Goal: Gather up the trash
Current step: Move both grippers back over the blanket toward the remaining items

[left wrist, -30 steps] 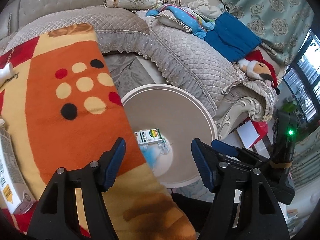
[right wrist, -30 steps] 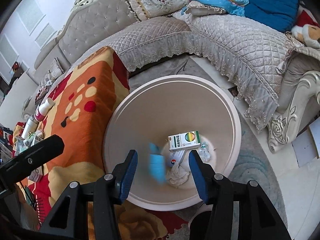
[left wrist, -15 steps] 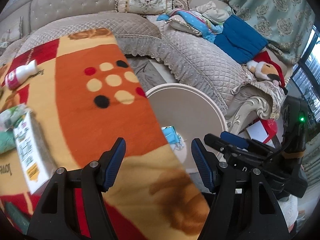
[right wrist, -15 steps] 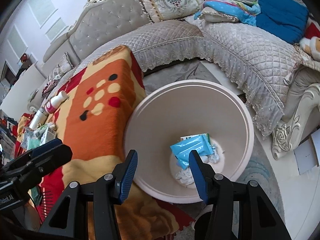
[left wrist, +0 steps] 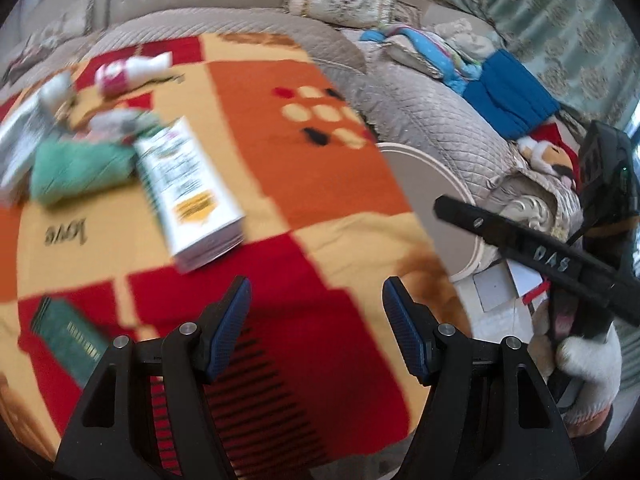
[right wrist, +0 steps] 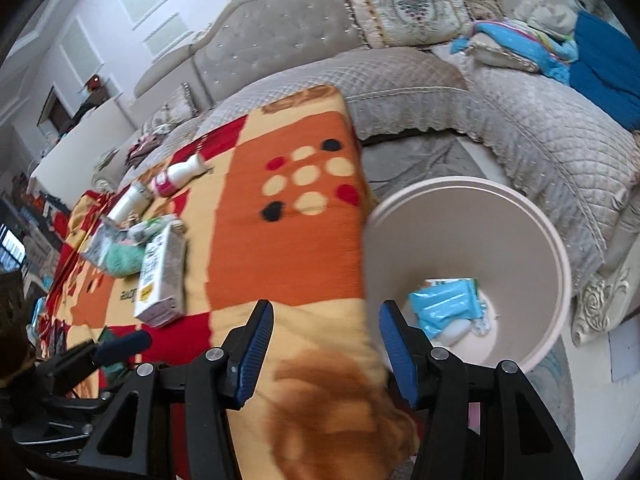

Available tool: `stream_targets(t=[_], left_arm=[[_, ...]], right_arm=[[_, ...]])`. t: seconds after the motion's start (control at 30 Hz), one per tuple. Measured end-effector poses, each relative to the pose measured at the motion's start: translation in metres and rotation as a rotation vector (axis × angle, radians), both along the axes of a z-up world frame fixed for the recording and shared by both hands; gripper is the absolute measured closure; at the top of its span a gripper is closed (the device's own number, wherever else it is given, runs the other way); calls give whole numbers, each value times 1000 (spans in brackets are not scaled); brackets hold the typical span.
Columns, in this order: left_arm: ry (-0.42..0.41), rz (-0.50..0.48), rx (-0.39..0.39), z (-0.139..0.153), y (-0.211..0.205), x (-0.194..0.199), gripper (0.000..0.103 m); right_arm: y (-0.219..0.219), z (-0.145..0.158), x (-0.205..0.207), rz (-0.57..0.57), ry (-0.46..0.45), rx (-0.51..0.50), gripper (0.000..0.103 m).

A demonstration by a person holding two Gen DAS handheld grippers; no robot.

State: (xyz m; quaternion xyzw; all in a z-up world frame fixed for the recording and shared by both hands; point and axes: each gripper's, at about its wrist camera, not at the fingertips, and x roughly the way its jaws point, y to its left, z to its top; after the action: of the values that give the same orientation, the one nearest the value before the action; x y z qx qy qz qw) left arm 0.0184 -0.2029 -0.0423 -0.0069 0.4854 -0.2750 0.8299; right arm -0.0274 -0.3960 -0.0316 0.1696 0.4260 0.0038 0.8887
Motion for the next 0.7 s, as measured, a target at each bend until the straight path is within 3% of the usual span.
stream_targets(t=[0.2, 0.5, 0.7], left_arm=[[48, 82, 21, -21, 51, 4, 36], [46, 169, 61, -18, 144, -9, 36], [57, 226, 11, -7, 195, -20, 36]], right_arm=[[29, 4, 7, 57, -2, -4, 49], [68, 10, 14, 139, -10, -7, 48], [100, 5, 24, 206, 2, 2, 47]])
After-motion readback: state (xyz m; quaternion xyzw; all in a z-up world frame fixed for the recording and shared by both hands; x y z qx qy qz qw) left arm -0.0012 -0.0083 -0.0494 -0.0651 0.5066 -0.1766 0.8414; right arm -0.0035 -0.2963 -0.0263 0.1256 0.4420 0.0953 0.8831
